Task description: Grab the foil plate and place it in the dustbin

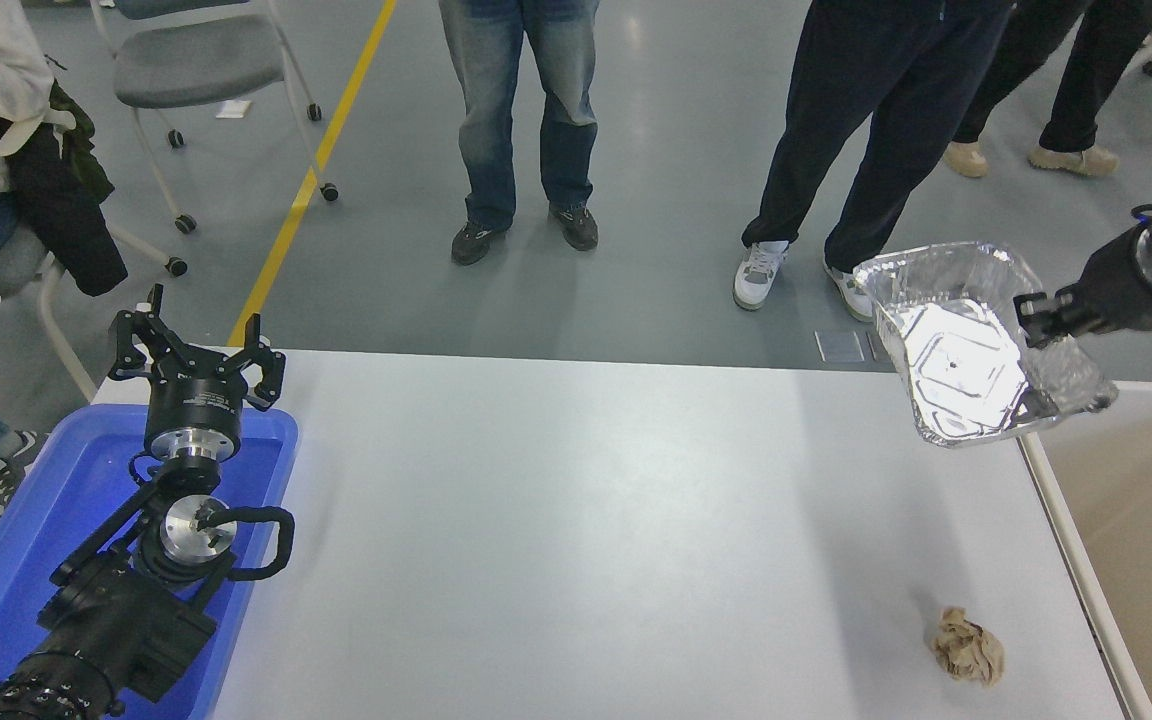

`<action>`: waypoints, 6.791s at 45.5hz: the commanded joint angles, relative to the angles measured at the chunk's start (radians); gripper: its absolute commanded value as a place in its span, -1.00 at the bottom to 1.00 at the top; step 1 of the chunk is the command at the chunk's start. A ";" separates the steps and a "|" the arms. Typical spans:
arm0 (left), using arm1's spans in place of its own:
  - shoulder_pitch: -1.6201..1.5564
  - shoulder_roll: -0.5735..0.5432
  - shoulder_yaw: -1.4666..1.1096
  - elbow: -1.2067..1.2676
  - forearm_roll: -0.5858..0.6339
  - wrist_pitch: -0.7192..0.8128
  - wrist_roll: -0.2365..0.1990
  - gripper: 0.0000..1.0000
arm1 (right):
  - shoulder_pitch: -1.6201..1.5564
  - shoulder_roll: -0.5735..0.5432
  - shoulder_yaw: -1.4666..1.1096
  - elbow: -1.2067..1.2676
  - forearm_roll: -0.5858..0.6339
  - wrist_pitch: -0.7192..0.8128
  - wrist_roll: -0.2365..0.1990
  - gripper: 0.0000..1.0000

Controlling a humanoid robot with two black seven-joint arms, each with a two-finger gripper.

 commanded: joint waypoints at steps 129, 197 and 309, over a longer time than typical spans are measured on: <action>0.000 0.000 0.000 0.001 0.000 0.000 0.000 0.98 | -1.281 0.265 0.799 -0.942 1.115 -0.848 -0.175 0.59; 0.000 0.000 0.000 0.001 0.000 0.000 0.000 0.98 | -0.183 -0.154 0.127 0.221 0.501 -0.838 -0.211 0.69; 0.000 0.000 0.000 0.001 0.000 0.000 0.000 0.98 | 0.680 0.348 -0.475 0.700 0.833 0.061 -0.191 1.00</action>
